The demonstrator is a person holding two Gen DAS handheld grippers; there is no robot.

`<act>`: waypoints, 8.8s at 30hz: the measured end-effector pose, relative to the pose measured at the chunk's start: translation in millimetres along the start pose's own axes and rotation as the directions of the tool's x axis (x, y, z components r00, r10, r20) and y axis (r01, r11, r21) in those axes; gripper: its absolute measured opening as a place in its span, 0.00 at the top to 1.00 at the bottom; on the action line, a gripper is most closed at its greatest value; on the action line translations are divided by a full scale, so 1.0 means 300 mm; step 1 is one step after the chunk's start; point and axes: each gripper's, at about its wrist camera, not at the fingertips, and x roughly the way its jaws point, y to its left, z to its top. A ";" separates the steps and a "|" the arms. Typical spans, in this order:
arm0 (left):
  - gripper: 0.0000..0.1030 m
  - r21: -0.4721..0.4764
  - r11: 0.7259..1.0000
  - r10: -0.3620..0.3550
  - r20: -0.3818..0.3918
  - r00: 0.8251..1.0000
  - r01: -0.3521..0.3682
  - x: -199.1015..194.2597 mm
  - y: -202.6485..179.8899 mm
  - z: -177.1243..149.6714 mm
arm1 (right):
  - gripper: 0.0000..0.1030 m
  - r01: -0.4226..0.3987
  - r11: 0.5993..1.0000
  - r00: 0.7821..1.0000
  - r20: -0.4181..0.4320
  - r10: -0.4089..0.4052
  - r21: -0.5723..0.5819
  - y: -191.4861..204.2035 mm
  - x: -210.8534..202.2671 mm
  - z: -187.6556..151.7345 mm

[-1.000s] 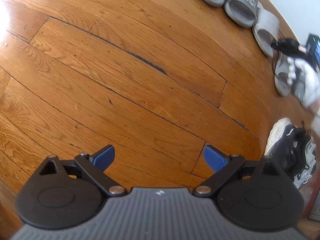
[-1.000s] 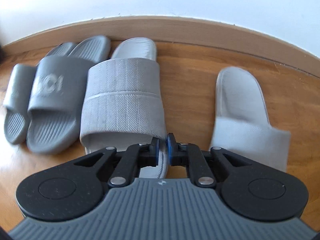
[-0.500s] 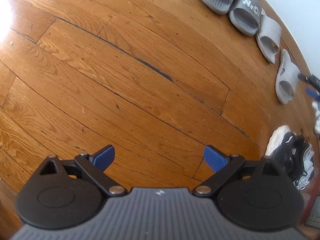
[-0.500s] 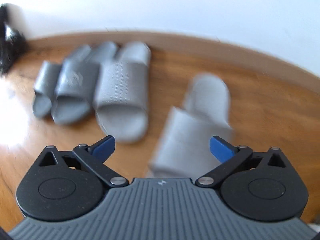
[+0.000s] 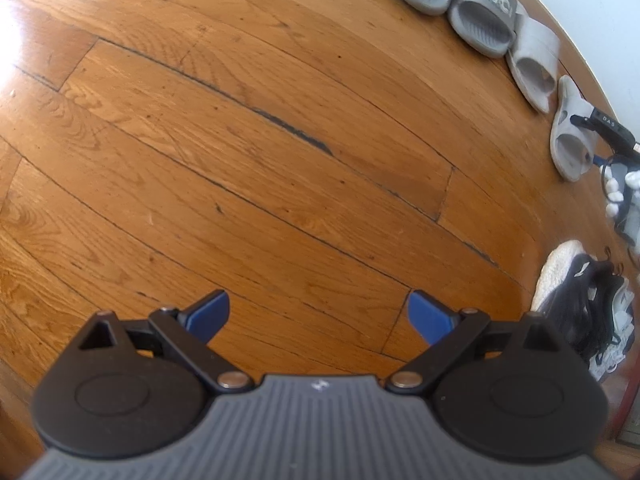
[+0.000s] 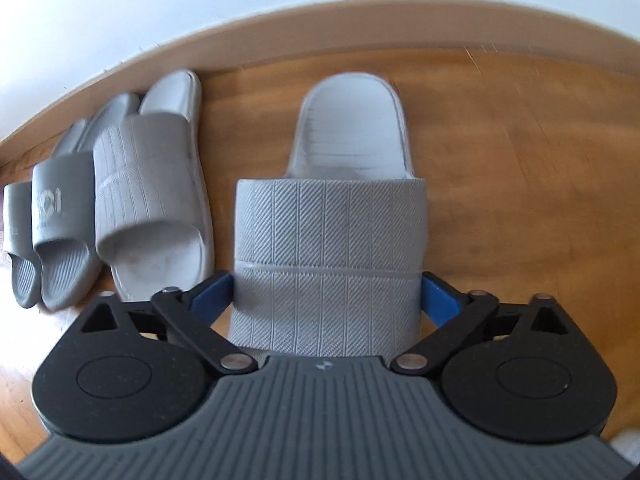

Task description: Organize scattered shoes

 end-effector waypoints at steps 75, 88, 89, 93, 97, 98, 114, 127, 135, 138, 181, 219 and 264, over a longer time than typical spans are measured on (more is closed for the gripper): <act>0.06 0.043 0.999 0.000 -0.014 1.000 0.001 -0.016 -0.039 -0.021 | 0.14 0.023 0.972 0.999 0.052 -0.011 -0.235 0.124 -0.043 0.063; 0.06 0.032 0.999 -0.011 -0.004 1.000 0.011 -0.031 -0.026 -0.037 | 0.03 -0.119 0.991 0.989 0.079 0.124 -0.063 0.128 -0.102 0.104; 0.06 0.032 0.999 -0.011 0.000 1.000 0.011 -0.034 -0.025 -0.035 | 0.02 -0.117 0.991 0.989 0.089 0.122 -0.060 0.122 -0.113 0.103; 0.06 0.032 0.999 -0.015 0.022 1.000 0.015 -0.051 -0.024 -0.031 | 0.02 -0.069 0.995 0.983 0.164 0.080 -0.071 0.112 -0.240 0.094; 0.06 0.026 0.999 -0.025 0.027 0.999 0.024 -0.057 -0.024 -0.037 | 0.03 -0.121 0.984 0.988 0.083 0.133 -0.130 0.050 -0.499 0.005; 0.06 0.029 0.999 -0.026 0.028 0.999 0.025 -0.059 -0.028 -0.042 | 0.03 -0.124 0.982 0.990 0.052 0.133 -0.143 0.036 -0.539 -0.020; 0.06 0.113 0.993 -0.040 0.051 0.998 0.034 -0.081 -0.121 -0.089 | 0.47 -0.033 0.983 0.967 -0.254 -0.015 -0.183 -0.118 -0.711 -0.599; 0.06 0.138 0.989 0.036 0.115 0.993 -0.052 -0.081 -0.125 -0.047 | 0.82 0.046 0.984 0.996 -0.071 -0.059 -0.175 -0.160 -0.658 -0.292; 0.06 0.215 0.972 0.060 0.173 0.983 -0.097 -0.074 -0.259 0.067 | 0.82 0.155 0.987 0.988 0.016 -0.154 -0.044 -0.236 -0.484 0.033; 0.06 0.256 0.961 0.045 0.223 0.974 -0.103 -0.085 -0.356 0.138 | 0.82 0.196 0.980 0.980 0.047 -0.194 -0.046 -0.217 -0.409 0.136; 0.06 0.368 0.920 0.054 0.228 0.972 -0.138 -0.039 -0.472 0.163 | 0.36 0.226 0.973 0.974 0.003 -0.226 0.035 -0.185 -0.224 0.513; 0.06 0.331 0.944 -0.042 0.089 0.995 0.010 -0.186 -0.591 -0.242 | 0.55 0.176 0.984 0.965 -0.200 -0.169 0.022 -0.719 -0.752 -0.550; 0.06 0.311 0.948 0.080 -0.043 0.996 -0.063 0.008 -0.610 -0.055 | 0.61 0.327 0.945 0.944 0.035 -0.328 0.008 -0.756 -0.363 0.456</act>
